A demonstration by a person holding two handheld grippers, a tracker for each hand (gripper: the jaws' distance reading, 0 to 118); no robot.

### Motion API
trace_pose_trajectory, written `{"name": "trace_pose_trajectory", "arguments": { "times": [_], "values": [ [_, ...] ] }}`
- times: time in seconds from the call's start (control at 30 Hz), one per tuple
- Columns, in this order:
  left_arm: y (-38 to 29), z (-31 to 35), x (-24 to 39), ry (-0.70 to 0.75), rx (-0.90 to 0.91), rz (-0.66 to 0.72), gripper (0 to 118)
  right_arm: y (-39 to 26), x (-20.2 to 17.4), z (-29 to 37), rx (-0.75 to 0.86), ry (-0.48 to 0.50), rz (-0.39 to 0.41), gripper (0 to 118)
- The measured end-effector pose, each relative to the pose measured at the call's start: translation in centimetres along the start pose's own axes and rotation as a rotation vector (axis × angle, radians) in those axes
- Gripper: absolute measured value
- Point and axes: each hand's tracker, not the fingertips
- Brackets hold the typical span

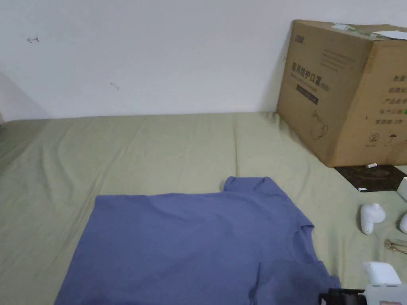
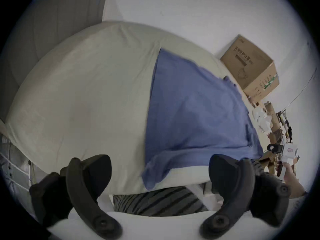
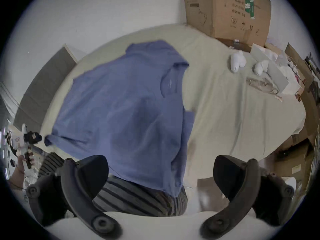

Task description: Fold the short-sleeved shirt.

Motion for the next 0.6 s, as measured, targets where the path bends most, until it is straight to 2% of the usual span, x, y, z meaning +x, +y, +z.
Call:
{"name": "trace_pose_trajectory", "arguments": {
  "times": [0.2, 0.23, 0.27, 0.3, 0.33, 0.37, 0.4, 0.43, 0.5, 0.53, 0.6],
  "values": [
    [2.5, 4.9, 5.8, -0.053, 0.191, -0.055, 112, 3.2, -3.1, 6.0, 0.282, 0.041, 0.014, 117],
    [3.0, 5.6, 6.6, -0.068, 0.215, -0.068, 104, 3.6, -3.7, 6.7, 0.318, 0.048, 0.005, 115],
    [3.5, 6.2, 7.5, -0.078, 0.244, -0.079, 88, 4.1, -4.4, 7.4, 0.357, 0.053, 0.000, 109],
    [3.5, 6.4, 8.1, -0.077, 0.277, -0.097, 88, 4.4, -5.1, 7.9, 0.396, 0.042, -0.007, 109],
    [3.8, 6.8, 8.7, -0.060, 0.297, -0.112, 78, 4.8, -5.3, 8.1, 0.427, 0.047, -0.011, 105],
    [4.2, 7.0, 9.5, -0.054, 0.305, -0.131, 59, 5.0, -5.8, 8.5, 0.465, 0.056, -0.019, 91],
    [4.4, 7.0, 10.1, -0.032, 0.305, -0.151, 16, 5.2, -6.4, 8.6, 0.474, 0.055, -0.019, 31],
    [4.4, 6.9, 10.4, 0.020, 0.314, -0.170, 1, 5.1, -6.9, 8.2, 0.432, 0.046, -0.010, 0],
    [4.9, 6.9, 10.1, -0.002, 0.283, -0.142, 1, 4.8, -7.5, 7.4, 0.439, 0.059, 0.003, 0],
    [4.9, 6.9, 10.0, -0.038, 0.243, -0.082, 1, 4.6, -7.7, 7.0, 0.434, 0.074, 0.013, 0],
    [5.3, 6.1, 8.9, 0.020, 0.132, -0.040, 1, 4.4, -8.3, 6.9, 0.430, 0.075, 0.028, 0]
  ]
}}
